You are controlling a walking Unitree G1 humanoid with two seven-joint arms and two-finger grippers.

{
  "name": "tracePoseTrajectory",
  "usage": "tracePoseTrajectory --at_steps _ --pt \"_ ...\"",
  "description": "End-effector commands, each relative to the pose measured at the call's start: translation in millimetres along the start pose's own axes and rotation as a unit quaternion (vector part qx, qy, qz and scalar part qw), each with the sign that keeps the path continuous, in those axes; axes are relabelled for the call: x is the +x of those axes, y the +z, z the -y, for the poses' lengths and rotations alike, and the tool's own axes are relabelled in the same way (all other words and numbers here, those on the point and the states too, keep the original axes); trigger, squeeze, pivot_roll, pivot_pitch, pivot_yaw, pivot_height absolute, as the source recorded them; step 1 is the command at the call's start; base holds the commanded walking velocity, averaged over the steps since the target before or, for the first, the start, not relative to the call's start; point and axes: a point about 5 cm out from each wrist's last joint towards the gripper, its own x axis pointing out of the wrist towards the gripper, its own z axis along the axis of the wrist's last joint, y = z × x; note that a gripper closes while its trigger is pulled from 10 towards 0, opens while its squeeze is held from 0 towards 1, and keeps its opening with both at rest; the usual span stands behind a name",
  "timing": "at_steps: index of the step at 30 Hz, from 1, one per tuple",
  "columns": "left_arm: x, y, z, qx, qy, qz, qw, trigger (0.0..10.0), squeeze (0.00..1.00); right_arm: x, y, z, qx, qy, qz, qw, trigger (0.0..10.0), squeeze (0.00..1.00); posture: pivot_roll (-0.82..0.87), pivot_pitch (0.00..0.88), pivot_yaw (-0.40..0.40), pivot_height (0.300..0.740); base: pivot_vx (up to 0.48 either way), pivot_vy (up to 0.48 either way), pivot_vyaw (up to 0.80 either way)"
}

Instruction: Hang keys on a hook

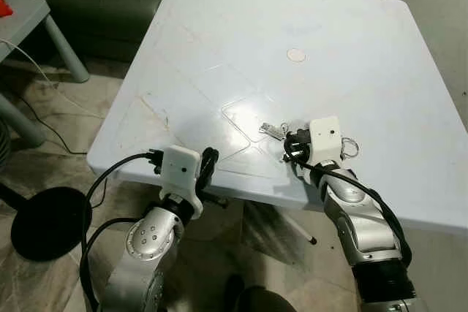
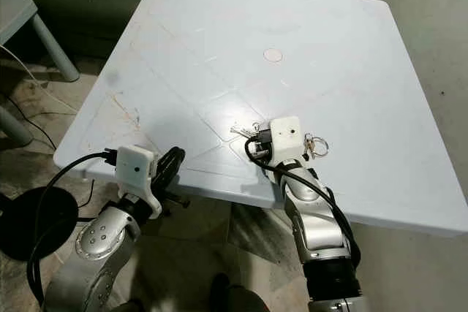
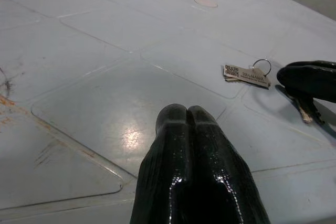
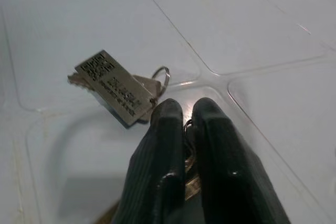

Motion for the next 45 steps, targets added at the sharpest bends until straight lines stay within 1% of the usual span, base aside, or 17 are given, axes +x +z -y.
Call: tracePoseTrajectory --at_steps 1,5,8,10,13,15,17,21,22,25,26,27,28,29,32,40,45 --pt "0.1 -1 3.7 -0.003 -0.007 -0.004 1.000 10.0 0.00 -5.2 -3 5.3 -0.003 -0.006 -0.005 1.000 0.0 0.00 0.03 0.256 -0.113 0.740 0.000 0.000 0.00" --pt "1.6 -1 3.6 -0.002 -0.008 -0.003 1.000 10.0 0.00 -4.7 -3 6.8 0.004 -0.007 -0.007 1.000 0.0 0.00 0.03 0.253 -0.111 0.740 0.000 0.000 0.00" --pt "2.0 -1 3.6 -0.002 -0.009 -0.003 1.000 10.0 0.00 -4.6 -1 9.0 0.009 -0.015 0.001 1.000 0.0 0.00 0.02 0.251 -0.110 0.740 0.000 0.000 0.00" --pt "2.4 0 3.8 -0.002 -0.009 -0.002 1.000 10.0 0.00 -4.0 3 10.6 0.032 -0.017 0.006 0.999 0.0 0.00 0.02 0.250 -0.108 0.740 0.000 0.000 0.00" --pt "2.8 0 5.0 -0.002 -0.011 -0.002 1.000 10.0 0.00 -3.7 10 14.8 0.037 -0.031 0.024 0.999 0.0 0.00 0.02 0.247 -0.107 0.740 0.000 0.000 0.00" --pt "3.4 -1 5.6 -0.001 -0.012 -0.002 1.000 10.0 0.00 -4.1 17 18.1 0.045 -0.041 0.040 0.997 0.0 0.00 0.02 0.247 -0.107 0.740 0.000 0.000 0.00" --pt "3.6 -1 5.6 -0.002 -0.013 -0.002 1.000 10.0 0.00 -4.3 19 18.4 0.061 -0.038 0.045 0.996 0.0 0.00 0.02 0.245 -0.105 0.740 0.000 0.000 0.00" --pt "4.7 -1 6.0 -0.002 -0.014 -0.001 1.000 10.0 0.00 -4.6 23 21.0 0.056 -0.045 0.055 0.996 0.0 0.00 0.01 0.242 -0.103 0.740 0.000 0.000 0.00" --pt "5.3 -1 6.4 -0.002 -0.016 -0.001 1.000 10.0 0.00 -4.9 24 21.4 0.064 -0.043 0.059 0.995 0.0 0.00 0.01 0.240 -0.104 0.740 0.000 0.000 0.00" --pt "5.9 -1 7.1 -0.003 -0.017 -0.001 1.000 10.0 0.00 -5.5 25 21.4 0.062 -0.040 0.060 0.995 0.0 0.00 0.01 0.239 -0.104 0.740 0.000 0.000 0.00" --pt "6.1 -1 7.5 -0.003 -0.018 -0.001 1.000 10.0 0.00 -6.5 26 21.3 0.049 -0.040 0.060 0.996 2.5 0.00 0.01 0.237 -0.104 0.740 0.000 0.000 0.00" --pt "6.2 -1 7.6 -0.003 -0.018 0.000 1.000 10.0 0.00 -6.2 25 19.1 0.054 -0.025 0.056 0.997 10.0 0.00 0.01 0.237 -0.104 0.740 0.000 0.000 0.00" --pt "6.2 -1 7.6 -0.003 -0.018 0.000 1.000 10.0 0.00 -6.2 25 19.1 0.054 -0.025 0.056 0.997 10.0 0.00 0.01 0.237 -0.104 0.740 0.000 0.000 0.00" --pt "6.3 -1 8.1 -0.003 -0.019 0.000 1.000 10.0 0.00 -6.5 22 18.5 0.051 -0.022 0.047 0.997 10.0 1.00 0.01 0.237 -0.103 0.740 0.000 0.000 0.00" --pt "6.6 -1 8.5 -0.003 -0.021 0.000 1.000 10.0 0.00 -7.2 18 19.2 0.037 -0.024 0.041 0.998 10.0 1.00 0.01 0.233 -0.105 0.740 0.000 0.000 0.00" --pt "7.1 -1 8.8 -0.003 -0.023 0.001 1.000 10.0 0.00 -10.2 8 18.2 0.031 -0.014 0.019 0.999 10.0 1.00 0.01 0.226 -0.103 0.740 0.000 0.000 0.00" --pt "7.7 -1 9.8 -0.004 -0.027 0.002 1.000 10.0 0.00 -11.4 7 17.8 0.027 -0.022 0.020 0.999 10.0 1.00 0.00 0.222 -0.101 0.740 0.000 0.000 0.00"
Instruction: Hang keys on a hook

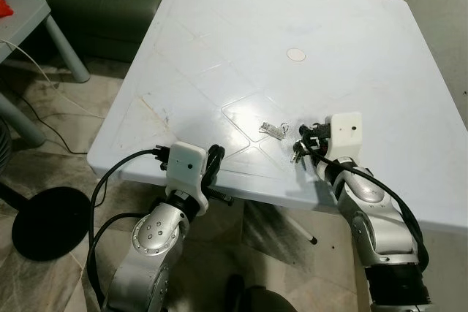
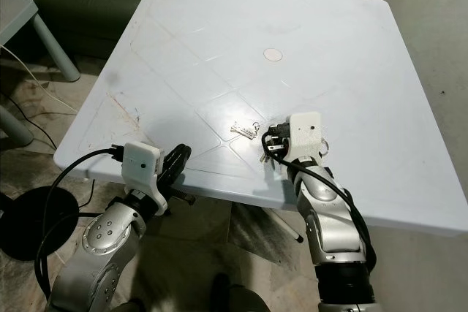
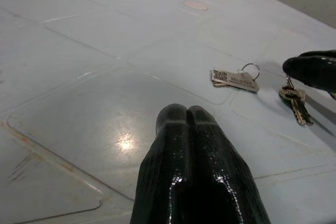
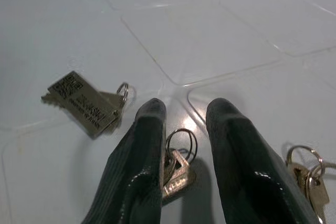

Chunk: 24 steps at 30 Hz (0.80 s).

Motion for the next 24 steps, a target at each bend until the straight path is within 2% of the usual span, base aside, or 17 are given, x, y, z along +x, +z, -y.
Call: tracePoseTrajectory --at_steps 1,14,15,16,17,24 --pt "0.5 -3 4.5 -0.003 -0.010 -0.003 1.000 10.0 0.00 -2.9 0 1.3 0.000 -0.004 -0.001 1.000 10.0 1.00 0.00 0.222 -0.101 0.740 0.000 0.000 0.00" --pt "0.3 -3 5.2 -0.002 -0.012 -0.004 1.000 10.0 0.00 -0.7 0 -5.4 0.018 0.000 -0.009 1.000 10.0 1.00 0.01 0.219 -0.102 0.740 0.000 0.000 0.00" --pt "0.3 -3 5.2 -0.002 -0.012 -0.004 1.000 10.0 0.00 -0.4 0 -5.9 0.020 0.002 -0.010 1.000 10.0 0.41 0.01 0.219 -0.102 0.740 0.000 0.000 0.00" --pt "0.2 -3 5.1 -0.002 -0.012 -0.004 1.000 10.0 0.00 0.2 1 -6.1 0.021 -0.001 -0.011 1.000 10.0 0.41 0.01 0.219 -0.102 0.740 0.000 0.000 0.00" --pt "0.2 -3 5.1 -0.002 -0.012 -0.004 1.000 10.0 0.00 0.5 1 -6.0 0.021 -0.005 -0.011 1.000 10.0 0.00 0.01 0.219 -0.102 0.740 0.000 0.000 0.00" --pt "0.2 -3 5.3 -0.002 -0.011 -0.004 1.000 10.0 0.00 5.6 1 -12.1 0.050 -0.009 -0.032 0.998 10.0 0.00 0.01 0.222 -0.105 0.740 0.000 0.000 0.00"
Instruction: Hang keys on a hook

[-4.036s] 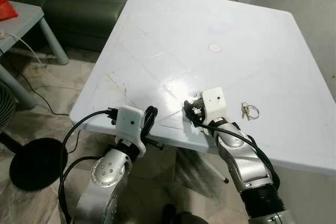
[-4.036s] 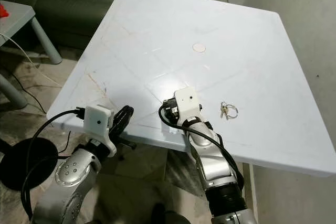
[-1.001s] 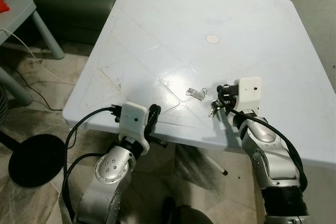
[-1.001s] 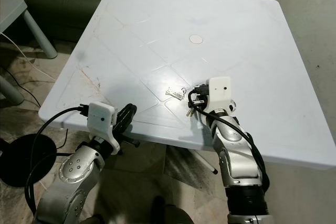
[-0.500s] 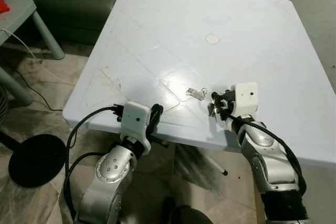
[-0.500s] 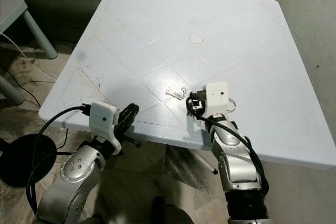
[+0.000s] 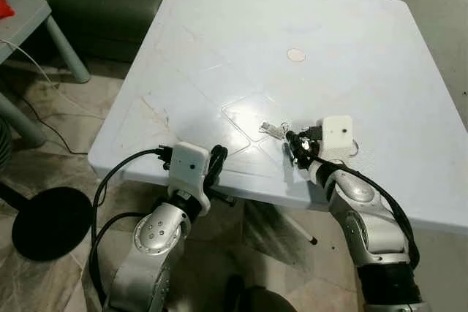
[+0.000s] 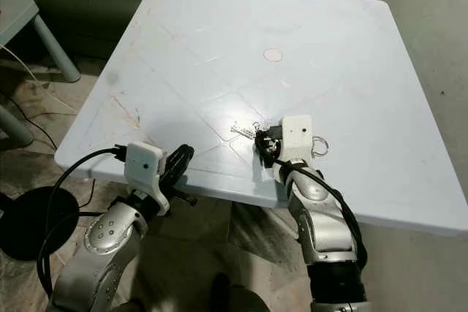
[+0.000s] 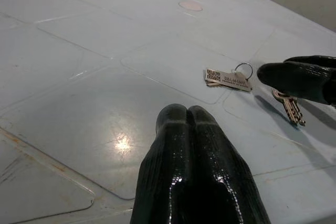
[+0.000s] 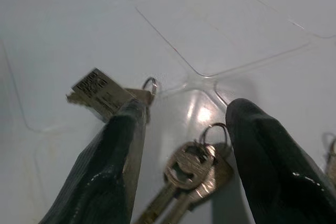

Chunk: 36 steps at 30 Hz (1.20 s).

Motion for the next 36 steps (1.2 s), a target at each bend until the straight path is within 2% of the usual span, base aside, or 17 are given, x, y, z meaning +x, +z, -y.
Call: tracePoseTrajectory --at_steps 1,8,22,36 --pt "-0.6 -2 3.4 -0.002 -0.004 -0.004 1.000 10.0 0.00 -0.2 -1 3.6 0.010 -0.013 -0.008 1.000 10.0 0.00 0.01 0.222 -0.105 0.740 0.000 0.000 0.00" --pt "-1.1 -2 3.0 -0.002 -0.002 -0.004 1.000 10.0 0.00 1.6 -4 3.5 0.016 -0.025 -0.018 0.999 10.0 0.00 0.02 0.224 -0.108 0.740 0.000 0.000 0.00" --pt "-1.0 -2 3.2 -0.004 -0.002 -0.003 1.000 10.0 0.00 1.2 -2 16.8 0.014 -0.060 -0.018 0.998 10.0 0.00 0.01 0.226 -0.107 0.740 0.000 0.000 0.00" --pt "-0.2 -1 2.3 -0.005 -0.001 -0.003 1.000 10.0 0.00 -7.5 -16 24.2 0.000 -0.066 -0.047 0.997 10.0 0.00 0.00 0.244 -0.104 0.740 0.000 0.000 0.00"
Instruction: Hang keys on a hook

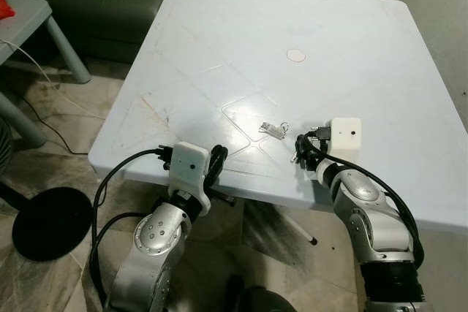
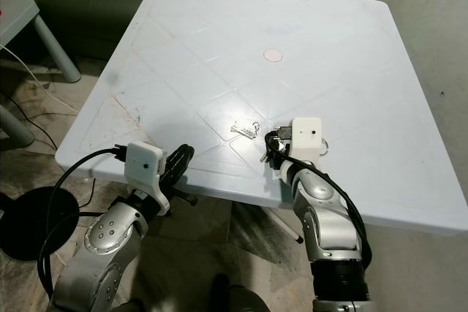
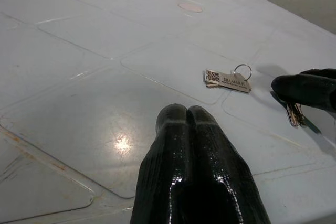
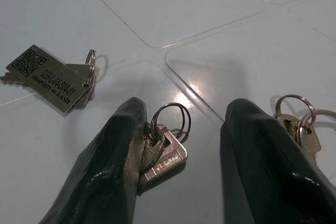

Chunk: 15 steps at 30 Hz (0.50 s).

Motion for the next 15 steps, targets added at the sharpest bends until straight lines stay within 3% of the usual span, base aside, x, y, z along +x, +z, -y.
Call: tracePoseTrajectory --at_steps 1,4,5,6,7,15 --pt "-0.3 -1.7 1.8 -0.003 -0.002 -0.004 1.000 10.0 0.00 -3.1 -6.8 5.8 -0.003 -0.015 -0.014 1.000 10.0 0.00 0.00 0.244 -0.104 0.740 0.000 0.000 0.00" --pt "0.0 -1.7 1.3 -0.003 -0.001 -0.004 1.000 10.0 0.00 -3.4 -6.4 5.9 -0.003 -0.014 -0.013 1.000 9.7 0.00 0.00 0.244 -0.104 0.740 0.000 0.000 0.00" --pt "0.0 -1.7 1.4 -0.003 -0.001 -0.004 1.000 10.0 0.00 -3.4 -6.5 6.1 -0.004 -0.014 -0.012 1.000 3.8 0.00 0.00 0.244 -0.105 0.740 0.000 0.000 0.00" --pt "0.2 -1.6 1.4 -0.002 -0.001 -0.004 1.000 10.0 0.00 -3.3 -6.4 6.4 -0.004 -0.015 -0.011 1.000 0.9 0.00 0.00 0.243 -0.105 0.740 0.000 0.000 0.00" --pt "0.3 -1.5 1.3 -0.002 -0.001 -0.004 1.000 10.0 0.00 -3.6 -6.3 6.5 -0.001 -0.015 -0.010 1.000 0.0 0.00 0.00 0.243 -0.105 0.740 0.000 0.000 0.00" --pt "0.1 -1.9 0.6 -0.003 0.002 -0.004 1.000 10.0 0.00 -4.4 -4.0 4.4 -0.004 -0.007 0.000 1.000 0.0 0.00 0.00 0.243 -0.107 0.740 0.000 0.000 0.00"
